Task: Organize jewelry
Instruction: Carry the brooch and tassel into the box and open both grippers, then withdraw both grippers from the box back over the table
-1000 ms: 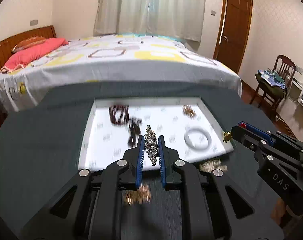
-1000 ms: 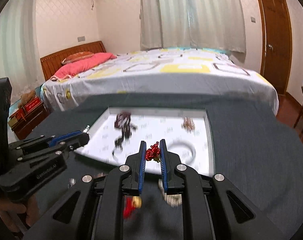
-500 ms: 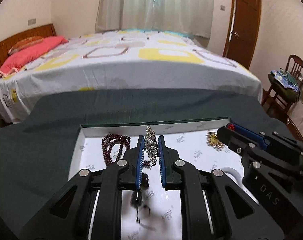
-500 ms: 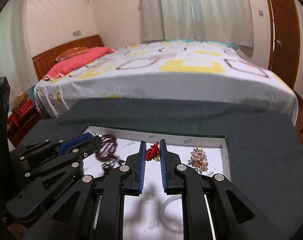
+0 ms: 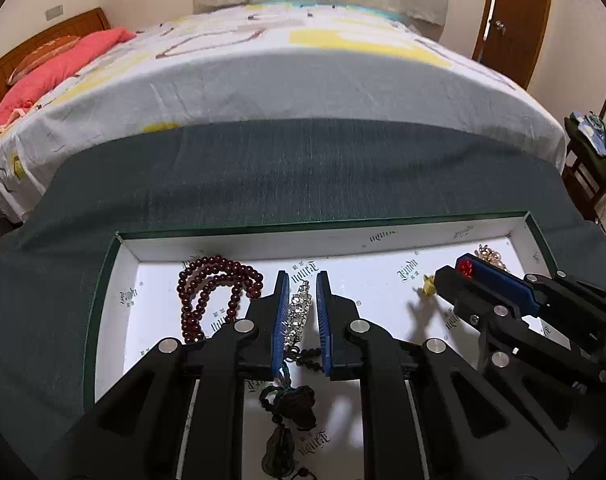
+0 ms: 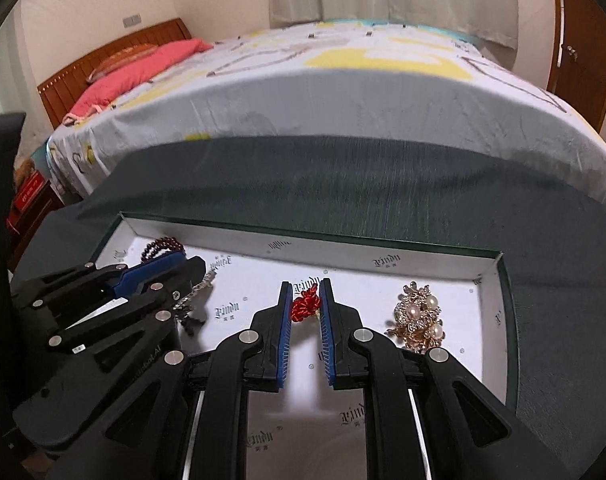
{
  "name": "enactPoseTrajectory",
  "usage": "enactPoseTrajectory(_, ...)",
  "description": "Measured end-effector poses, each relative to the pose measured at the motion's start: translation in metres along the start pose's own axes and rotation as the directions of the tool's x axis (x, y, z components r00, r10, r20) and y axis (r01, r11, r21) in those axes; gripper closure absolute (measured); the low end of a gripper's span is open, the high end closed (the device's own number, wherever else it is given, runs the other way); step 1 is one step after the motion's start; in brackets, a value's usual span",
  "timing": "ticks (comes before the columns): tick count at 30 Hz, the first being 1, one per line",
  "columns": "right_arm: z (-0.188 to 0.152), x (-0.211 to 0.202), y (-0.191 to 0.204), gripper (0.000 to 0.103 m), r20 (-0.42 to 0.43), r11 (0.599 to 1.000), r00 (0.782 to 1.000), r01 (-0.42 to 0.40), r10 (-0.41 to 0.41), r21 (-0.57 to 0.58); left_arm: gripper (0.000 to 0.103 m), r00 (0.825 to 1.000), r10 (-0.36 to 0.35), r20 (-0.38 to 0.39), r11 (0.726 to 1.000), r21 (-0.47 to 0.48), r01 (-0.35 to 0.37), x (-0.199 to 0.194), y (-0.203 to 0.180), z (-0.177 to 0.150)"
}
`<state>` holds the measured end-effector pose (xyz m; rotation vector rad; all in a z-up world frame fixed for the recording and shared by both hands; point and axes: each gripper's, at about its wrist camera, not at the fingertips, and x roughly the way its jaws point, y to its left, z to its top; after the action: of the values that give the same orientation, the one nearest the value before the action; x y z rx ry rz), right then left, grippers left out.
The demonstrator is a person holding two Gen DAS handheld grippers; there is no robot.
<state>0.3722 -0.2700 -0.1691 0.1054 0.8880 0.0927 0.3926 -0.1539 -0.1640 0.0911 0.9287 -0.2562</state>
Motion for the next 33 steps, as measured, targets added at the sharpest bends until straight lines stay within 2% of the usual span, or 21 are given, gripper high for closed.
enactPoseTrajectory(3, 0.001, 0.006, -0.004, 0.089, -0.035, 1.000, 0.999, -0.015, 0.015, 0.016, 0.086, 1.000, -0.010, -0.019, 1.000, 0.000, 0.010, 0.003, 0.000, 0.002)
enactPoseTrajectory(5, 0.001, 0.006, -0.005, 0.088, -0.042, 1.000, 0.999, -0.018, 0.018, 0.016, 0.076, 1.000, -0.013, -0.027, 1.000, 0.004, 0.013, 0.005, -0.001, 0.002)
enactPoseTrajectory(8, 0.000, 0.007, -0.006, 0.087, -0.046, 1.000, 0.999, -0.016, 0.017, 0.025, 0.069, 1.000, -0.012, -0.022, 1.000, -0.005, 0.012, 0.003, 0.000, 0.002)
enactPoseTrajectory(11, 0.000, 0.006, -0.009, 0.087, -0.042, 0.999, 0.999, -0.012, 0.014, 0.034, 0.055, 1.000, -0.012, -0.015, 1.000, -0.029, 0.011, 0.002, 0.003, 0.002)
enactPoseTrajectory(13, -0.001, 0.005, -0.011, 0.077, -0.036, 0.999, 0.999, -0.001, 0.002, 0.043, 0.051, 1.000, -0.011, -0.003, 0.999, -0.046, 0.011, -0.001, 0.006, 0.001)
enactPoseTrajectory(14, -0.001, 0.004, -0.013, 0.070, -0.033, 0.999, 0.999, 0.001, 0.001, 0.051, 0.051, 1.000, -0.010, -0.001, 0.999, -0.051, 0.010, -0.001, 0.007, 0.000)
enactPoseTrajectory(16, -0.002, 0.002, -0.016, 0.063, -0.024, 0.998, 1.000, -0.001, 0.002, 0.063, 0.043, 1.000, -0.013, -0.002, 0.998, -0.068, 0.013, -0.001, 0.012, 0.000)
enactPoseTrajectory(18, -0.002, 0.000, -0.018, 0.057, -0.015, 0.998, 1.000, 0.001, 0.000, 0.067, 0.039, 1.000, -0.025, -0.002, 0.996, -0.086, 0.024, -0.001, 0.016, -0.001)
enactPoseTrajectory(20, -0.002, -0.002, -0.018, 0.056, -0.003, 0.998, 1.000, 0.008, -0.008, 0.058, 0.038, 1.000, -0.030, 0.003, 0.996, -0.089, 0.030, -0.002, 0.017, -0.001)
enactPoseTrajectory(26, -0.005, -0.011, -0.021, 0.056, 0.035, 0.997, 0.999, 0.016, -0.018, 0.069, 0.036, 0.999, -0.031, 0.030, 0.998, -0.055, 0.033, -0.011, 0.012, -0.003)
enactPoseTrajectory(33, -0.012, -0.036, -0.019, 0.056, 0.092, 0.998, 0.995, 0.027, -0.033, 0.063, 0.029, 0.993, -0.032, 0.112, 0.999, -0.025, 0.035, -0.039, 0.008, -0.008)
